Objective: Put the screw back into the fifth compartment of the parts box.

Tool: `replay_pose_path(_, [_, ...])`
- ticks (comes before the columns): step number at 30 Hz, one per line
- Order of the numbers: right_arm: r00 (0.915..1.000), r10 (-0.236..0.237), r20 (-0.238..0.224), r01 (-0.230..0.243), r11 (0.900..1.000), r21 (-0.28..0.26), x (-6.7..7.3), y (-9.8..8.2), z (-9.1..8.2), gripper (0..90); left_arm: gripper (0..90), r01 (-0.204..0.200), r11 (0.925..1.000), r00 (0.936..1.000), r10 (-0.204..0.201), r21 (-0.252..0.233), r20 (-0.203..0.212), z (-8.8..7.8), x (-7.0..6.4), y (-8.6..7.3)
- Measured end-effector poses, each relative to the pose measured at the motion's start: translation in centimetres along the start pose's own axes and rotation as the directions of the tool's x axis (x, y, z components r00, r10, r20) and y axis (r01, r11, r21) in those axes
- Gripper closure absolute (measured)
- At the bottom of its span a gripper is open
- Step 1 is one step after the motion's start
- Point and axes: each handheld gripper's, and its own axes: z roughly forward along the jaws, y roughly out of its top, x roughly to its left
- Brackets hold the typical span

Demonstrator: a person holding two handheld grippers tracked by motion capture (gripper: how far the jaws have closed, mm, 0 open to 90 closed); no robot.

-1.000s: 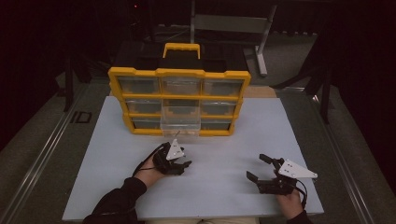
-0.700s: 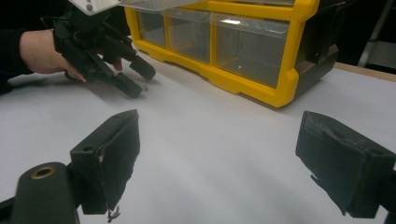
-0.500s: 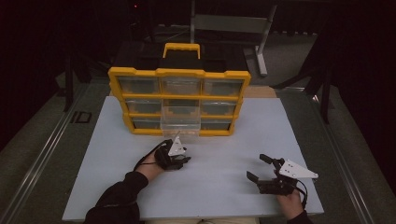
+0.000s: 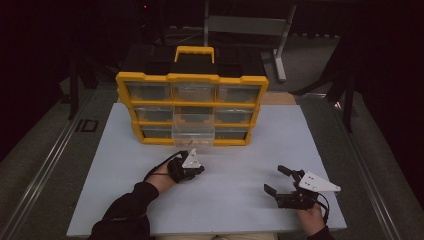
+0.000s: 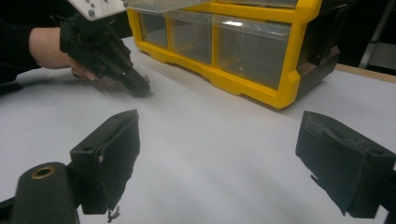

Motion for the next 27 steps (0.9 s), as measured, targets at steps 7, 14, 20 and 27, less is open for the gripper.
replay_pose_path(7, [1.0000,-0.001,0.002,0.001,1.000,-0.005,0.0,0.0,-0.1,13.6,90.0,-0.005,0.9999,1.0000,0.005,-0.011,-0.009,-0.5,-0.4,0.0])
replay_pose_path(14, [1.0000,-0.002,0.004,0.002,1.000,-0.004,0.0,0.0,-0.1,13.7,76.8,-0.003,0.9968,0.9991,0.000,-0.080,-0.042,-3.2,-0.8,-0.3])
replay_pose_path(20, [1.0000,-0.001,0.007,0.001,1.000,0.000,0.0,0.0,0.0,13.6,65.3,0.135,0.9871,0.9860,-0.143,-0.086,-0.086,-4.3,-0.7,-1.2])
replay_pose_path(27, [0.9999,-0.002,0.015,0.002,1.000,-0.001,0.0,0.0,-0.1,13.6,59.1,0.377,0.9221,0.8871,-0.387,-0.087,-0.252,-3.1,-3.2,-1.3])
